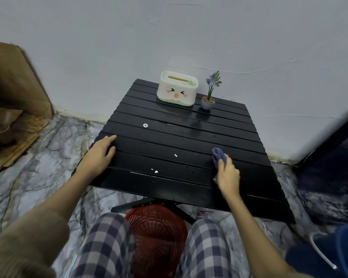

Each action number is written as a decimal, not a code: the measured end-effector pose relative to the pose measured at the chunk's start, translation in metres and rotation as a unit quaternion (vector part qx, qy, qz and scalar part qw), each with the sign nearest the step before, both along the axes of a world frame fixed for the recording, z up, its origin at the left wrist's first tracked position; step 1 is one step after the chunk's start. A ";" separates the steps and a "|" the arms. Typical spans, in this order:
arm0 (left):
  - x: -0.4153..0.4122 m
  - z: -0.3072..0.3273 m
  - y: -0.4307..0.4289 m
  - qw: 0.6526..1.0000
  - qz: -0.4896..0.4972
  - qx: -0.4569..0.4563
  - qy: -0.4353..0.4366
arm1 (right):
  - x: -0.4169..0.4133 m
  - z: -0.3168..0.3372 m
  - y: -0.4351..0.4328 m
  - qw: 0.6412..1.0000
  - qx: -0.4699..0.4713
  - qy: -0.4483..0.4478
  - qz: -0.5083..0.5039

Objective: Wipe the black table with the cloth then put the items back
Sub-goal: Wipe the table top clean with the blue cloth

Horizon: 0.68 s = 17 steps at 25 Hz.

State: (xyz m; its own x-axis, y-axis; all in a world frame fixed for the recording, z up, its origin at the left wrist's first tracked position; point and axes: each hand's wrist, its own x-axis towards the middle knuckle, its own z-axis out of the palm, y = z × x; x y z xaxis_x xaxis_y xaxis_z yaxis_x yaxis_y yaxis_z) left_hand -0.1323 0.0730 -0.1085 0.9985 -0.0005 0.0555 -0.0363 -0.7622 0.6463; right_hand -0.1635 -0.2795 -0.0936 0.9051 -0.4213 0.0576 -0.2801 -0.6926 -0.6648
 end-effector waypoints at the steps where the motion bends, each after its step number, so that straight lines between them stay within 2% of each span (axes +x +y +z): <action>1: 0.000 0.000 0.001 1.000 -0.004 0.001 0.002 | 0.001 0.001 0.016 1.000 0.010 0.002 0.023; 10: -0.003 0.002 0.003 1.000 -0.014 0.000 0.009 | 0.005 0.014 0.148 0.966 0.137 0.041 0.215; 15: -0.003 0.002 0.002 1.000 -0.012 -0.001 0.004 | 0.049 0.026 0.128 0.921 0.371 0.049 0.110; 17: -0.002 0.000 0.002 1.000 -0.008 -0.004 0.000 | 0.078 0.034 0.106 0.922 0.373 0.044 0.089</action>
